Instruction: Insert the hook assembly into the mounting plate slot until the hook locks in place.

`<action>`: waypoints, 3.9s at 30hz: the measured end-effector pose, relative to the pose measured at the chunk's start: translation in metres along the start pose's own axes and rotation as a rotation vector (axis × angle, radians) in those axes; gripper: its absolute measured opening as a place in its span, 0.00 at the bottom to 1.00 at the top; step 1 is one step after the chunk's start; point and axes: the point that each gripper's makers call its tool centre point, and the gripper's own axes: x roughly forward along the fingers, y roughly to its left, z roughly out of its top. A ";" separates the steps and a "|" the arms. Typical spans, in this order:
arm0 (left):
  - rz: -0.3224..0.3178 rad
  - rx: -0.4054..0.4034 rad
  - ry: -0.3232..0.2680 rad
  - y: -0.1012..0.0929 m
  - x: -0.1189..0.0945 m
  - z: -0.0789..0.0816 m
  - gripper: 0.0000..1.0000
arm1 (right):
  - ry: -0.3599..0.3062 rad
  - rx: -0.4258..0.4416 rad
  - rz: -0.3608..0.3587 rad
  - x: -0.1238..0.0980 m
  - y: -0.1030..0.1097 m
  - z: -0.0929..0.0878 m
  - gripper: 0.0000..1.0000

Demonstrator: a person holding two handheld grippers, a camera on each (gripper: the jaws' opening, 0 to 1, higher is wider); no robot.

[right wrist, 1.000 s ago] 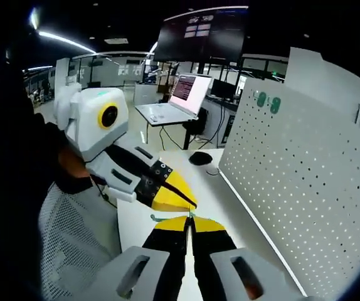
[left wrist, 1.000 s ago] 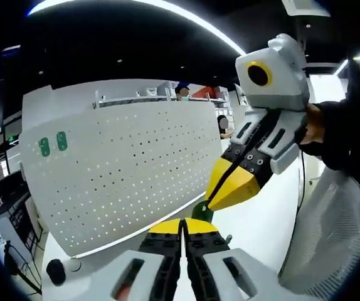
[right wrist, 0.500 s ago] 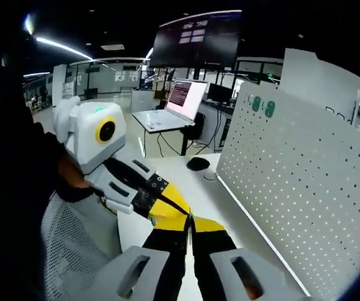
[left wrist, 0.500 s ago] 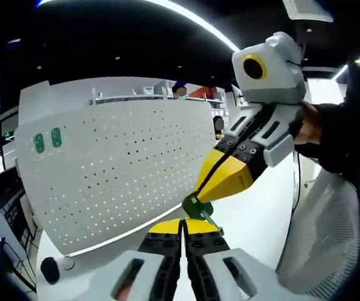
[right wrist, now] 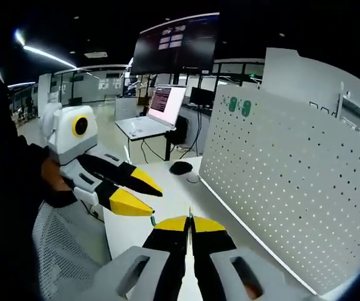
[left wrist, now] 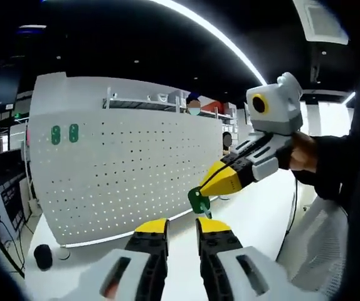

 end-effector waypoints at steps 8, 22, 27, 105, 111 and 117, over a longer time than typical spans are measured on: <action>-0.016 -0.006 -0.046 -0.010 0.002 0.011 0.25 | -0.047 0.080 -0.015 -0.001 -0.003 0.007 0.00; 0.017 0.022 -0.084 -0.007 0.007 0.022 0.16 | -0.123 0.248 0.043 0.003 0.009 0.021 0.00; 0.032 0.023 -0.093 -0.004 0.007 0.024 0.13 | -0.133 0.263 0.060 0.005 0.015 0.024 0.00; 0.218 0.059 -0.161 0.075 0.041 0.093 0.03 | -0.235 0.203 -0.174 -0.027 -0.024 0.005 0.67; 0.268 0.052 -0.188 0.099 0.060 0.111 0.03 | -0.242 0.216 -0.189 -0.032 -0.026 0.002 0.68; 0.320 0.055 -0.218 0.122 0.074 0.125 0.03 | -0.240 0.233 -0.207 -0.038 -0.029 -0.004 0.69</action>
